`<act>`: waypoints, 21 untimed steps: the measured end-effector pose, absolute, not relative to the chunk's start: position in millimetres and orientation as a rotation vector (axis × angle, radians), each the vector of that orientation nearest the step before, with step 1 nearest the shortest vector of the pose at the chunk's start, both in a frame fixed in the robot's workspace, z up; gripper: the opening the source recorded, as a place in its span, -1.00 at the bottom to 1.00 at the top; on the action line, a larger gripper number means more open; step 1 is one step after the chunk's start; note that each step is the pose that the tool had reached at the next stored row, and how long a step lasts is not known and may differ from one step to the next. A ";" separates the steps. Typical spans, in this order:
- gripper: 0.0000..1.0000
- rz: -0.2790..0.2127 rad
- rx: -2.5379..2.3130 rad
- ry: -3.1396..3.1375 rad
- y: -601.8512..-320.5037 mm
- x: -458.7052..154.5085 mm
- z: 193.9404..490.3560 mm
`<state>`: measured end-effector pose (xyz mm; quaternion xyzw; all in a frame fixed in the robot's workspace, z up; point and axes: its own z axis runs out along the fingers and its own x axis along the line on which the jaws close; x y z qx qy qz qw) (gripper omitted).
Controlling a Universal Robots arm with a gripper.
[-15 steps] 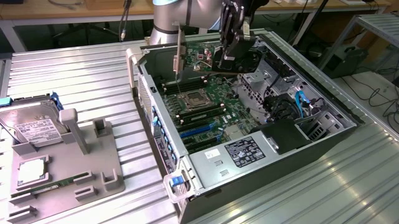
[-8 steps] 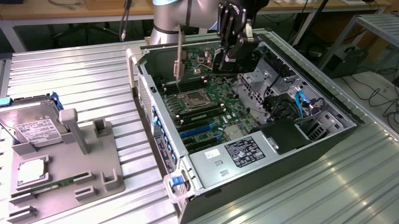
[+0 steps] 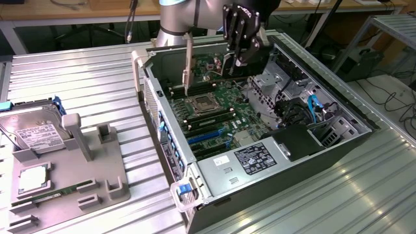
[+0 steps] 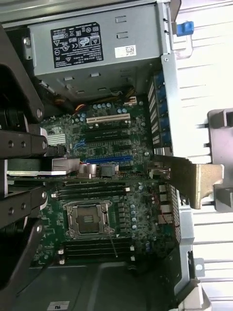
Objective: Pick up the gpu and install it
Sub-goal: 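Insert the gpu into the slot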
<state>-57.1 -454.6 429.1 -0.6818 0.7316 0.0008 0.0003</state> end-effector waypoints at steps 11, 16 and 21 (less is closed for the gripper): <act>-0.45 -0.003 -2.209 2.238 -449.4 -57.0 421.3; -0.45 -0.003 -2.210 2.237 -449.4 -57.0 417.1; -0.45 -0.003 -2.210 2.237 -449.5 -56.9 414.2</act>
